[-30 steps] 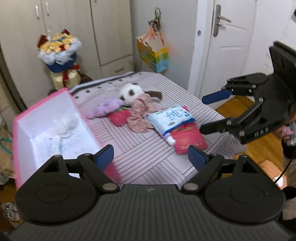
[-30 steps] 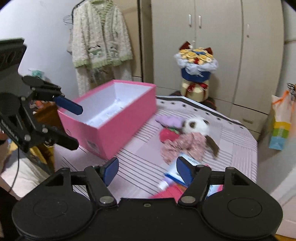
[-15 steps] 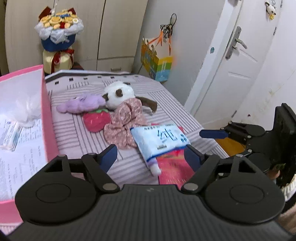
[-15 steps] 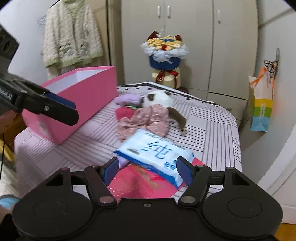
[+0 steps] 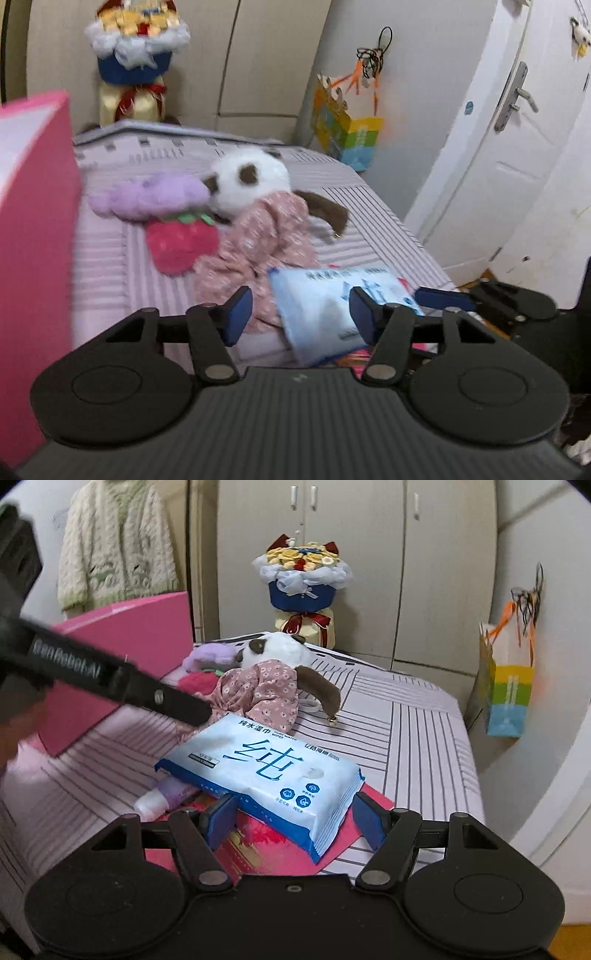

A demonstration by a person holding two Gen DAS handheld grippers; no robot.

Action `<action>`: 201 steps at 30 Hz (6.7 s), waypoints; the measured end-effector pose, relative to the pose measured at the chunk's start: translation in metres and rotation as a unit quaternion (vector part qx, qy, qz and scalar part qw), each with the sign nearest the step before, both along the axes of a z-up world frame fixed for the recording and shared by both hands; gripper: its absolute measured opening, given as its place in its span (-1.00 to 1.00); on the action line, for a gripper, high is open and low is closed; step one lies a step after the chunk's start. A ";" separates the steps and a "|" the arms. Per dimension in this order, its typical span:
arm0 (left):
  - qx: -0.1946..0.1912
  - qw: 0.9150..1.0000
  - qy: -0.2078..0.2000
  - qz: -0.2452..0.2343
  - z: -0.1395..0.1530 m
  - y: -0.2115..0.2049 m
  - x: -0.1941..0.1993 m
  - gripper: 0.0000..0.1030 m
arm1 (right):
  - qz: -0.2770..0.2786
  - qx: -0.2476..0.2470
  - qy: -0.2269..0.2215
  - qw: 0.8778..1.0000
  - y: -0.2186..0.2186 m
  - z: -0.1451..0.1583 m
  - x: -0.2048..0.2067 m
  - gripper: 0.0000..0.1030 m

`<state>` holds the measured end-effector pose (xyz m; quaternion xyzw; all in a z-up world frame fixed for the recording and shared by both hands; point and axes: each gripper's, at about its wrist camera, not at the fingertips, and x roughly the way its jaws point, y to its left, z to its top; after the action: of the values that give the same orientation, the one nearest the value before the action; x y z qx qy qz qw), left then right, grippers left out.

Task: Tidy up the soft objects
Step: 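Grasp the blue-and-white wet-wipes pack with the left tool, then carry the wet-wipes pack into the pink box and open the left tool, then move the left tool back to the red envelope on the bed, then grasp the red envelope edge with the left tool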

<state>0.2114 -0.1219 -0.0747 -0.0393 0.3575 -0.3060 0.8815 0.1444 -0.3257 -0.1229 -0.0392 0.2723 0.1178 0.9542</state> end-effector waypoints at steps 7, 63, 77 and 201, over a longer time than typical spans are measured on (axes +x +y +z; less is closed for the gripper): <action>-0.026 1.000 0.012 0.007 -0.020 -0.003 -0.003 -0.45 | -0.009 0.065 0.018 0.998 -0.007 -0.007 0.007 0.46; 0.014 0.997 -0.070 0.021 0.092 0.108 -0.142 -0.23 | 0.048 -0.095 -0.056 0.993 0.165 0.099 -0.106 0.75; 0.000 0.990 -0.118 0.072 0.117 0.182 -0.115 -0.06 | 0.093 -0.042 -0.080 0.992 0.227 0.126 -0.051 0.82; 0.106 0.989 0.029 -0.102 -0.019 -0.058 -0.028 0.33 | 0.025 0.024 0.031 0.999 0.017 -0.012 -0.050 0.99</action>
<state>0.1838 -0.1796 -0.0940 0.0819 0.4151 -0.3531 0.8344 0.0946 -0.3084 -0.1344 -0.0194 0.2981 0.1494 0.9426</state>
